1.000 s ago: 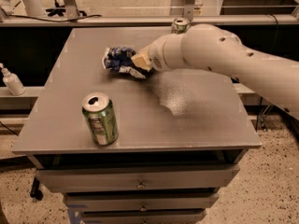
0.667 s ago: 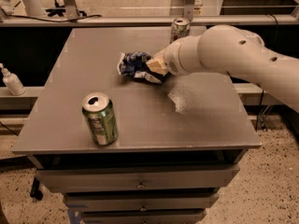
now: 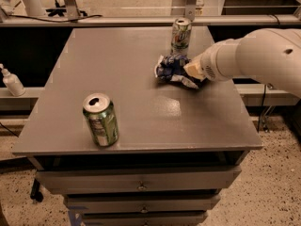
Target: Move blue chip bag near 7up can
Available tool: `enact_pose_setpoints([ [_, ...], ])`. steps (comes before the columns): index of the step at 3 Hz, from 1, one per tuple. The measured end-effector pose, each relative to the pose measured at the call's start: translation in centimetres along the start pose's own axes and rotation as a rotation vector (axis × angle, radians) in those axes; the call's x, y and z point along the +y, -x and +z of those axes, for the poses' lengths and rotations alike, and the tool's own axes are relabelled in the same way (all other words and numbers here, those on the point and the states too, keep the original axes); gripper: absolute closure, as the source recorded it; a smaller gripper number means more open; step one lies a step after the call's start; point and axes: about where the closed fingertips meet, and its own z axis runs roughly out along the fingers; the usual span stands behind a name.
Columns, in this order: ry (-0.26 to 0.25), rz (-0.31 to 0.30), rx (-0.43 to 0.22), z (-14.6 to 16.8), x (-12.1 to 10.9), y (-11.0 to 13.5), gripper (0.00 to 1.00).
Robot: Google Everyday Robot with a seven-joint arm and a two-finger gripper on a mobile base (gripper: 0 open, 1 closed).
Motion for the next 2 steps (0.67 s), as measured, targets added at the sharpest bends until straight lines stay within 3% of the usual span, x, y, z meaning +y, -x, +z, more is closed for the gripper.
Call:
enact_pose_setpoints([
  [2, -0.125, 0.034, 0.089, -3.2, -4.7, -4.2, 1.00],
])
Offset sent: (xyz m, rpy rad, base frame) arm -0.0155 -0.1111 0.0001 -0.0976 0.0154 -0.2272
